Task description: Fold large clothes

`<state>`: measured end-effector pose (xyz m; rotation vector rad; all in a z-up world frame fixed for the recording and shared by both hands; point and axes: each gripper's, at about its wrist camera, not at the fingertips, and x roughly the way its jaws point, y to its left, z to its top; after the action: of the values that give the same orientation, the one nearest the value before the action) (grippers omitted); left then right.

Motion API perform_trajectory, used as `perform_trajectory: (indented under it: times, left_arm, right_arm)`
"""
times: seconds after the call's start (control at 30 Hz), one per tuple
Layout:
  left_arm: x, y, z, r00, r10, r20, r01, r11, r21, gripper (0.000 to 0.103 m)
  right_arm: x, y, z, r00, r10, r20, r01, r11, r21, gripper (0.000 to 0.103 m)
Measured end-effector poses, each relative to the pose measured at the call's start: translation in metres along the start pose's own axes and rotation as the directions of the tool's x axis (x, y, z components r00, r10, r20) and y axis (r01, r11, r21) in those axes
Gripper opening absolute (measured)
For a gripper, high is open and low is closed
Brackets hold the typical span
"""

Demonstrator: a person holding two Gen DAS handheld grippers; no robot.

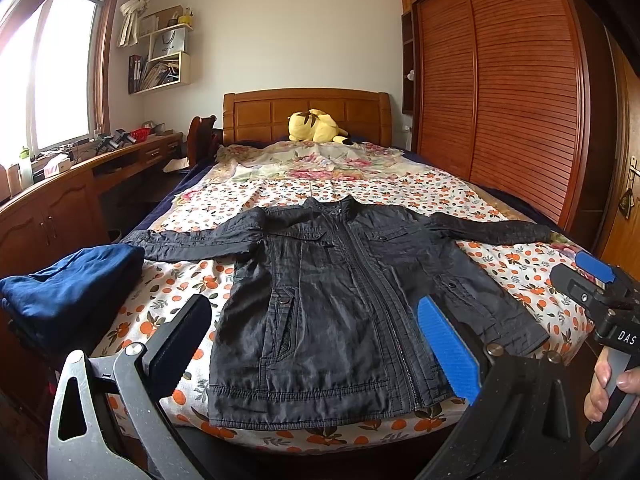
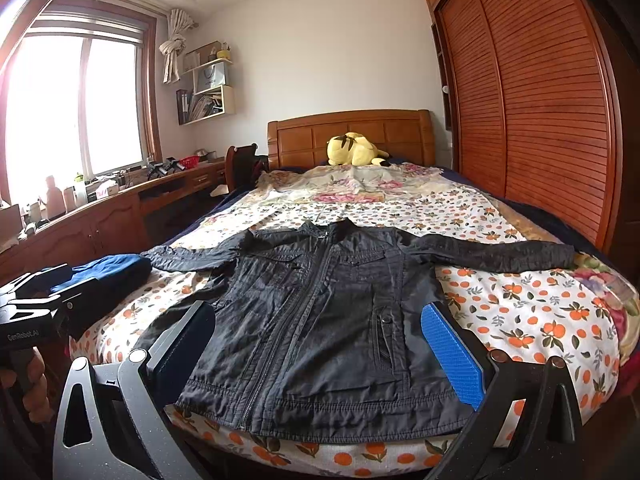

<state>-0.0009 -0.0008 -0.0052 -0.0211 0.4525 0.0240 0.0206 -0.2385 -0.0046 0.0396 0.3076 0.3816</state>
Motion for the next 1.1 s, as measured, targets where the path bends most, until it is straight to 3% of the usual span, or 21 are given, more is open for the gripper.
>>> perform_trajectory:
  times: [1.1]
  left_arm:
    - [0.0025, -0.0022, -0.0003, 1.0, 0.014, -0.014, -0.014, 1.0, 0.004, 0.103]
  right_arm:
    - [0.0002, -0.001, -0.0003, 1.0, -0.001, -0.001, 0.001, 1.0, 0.015, 0.103]
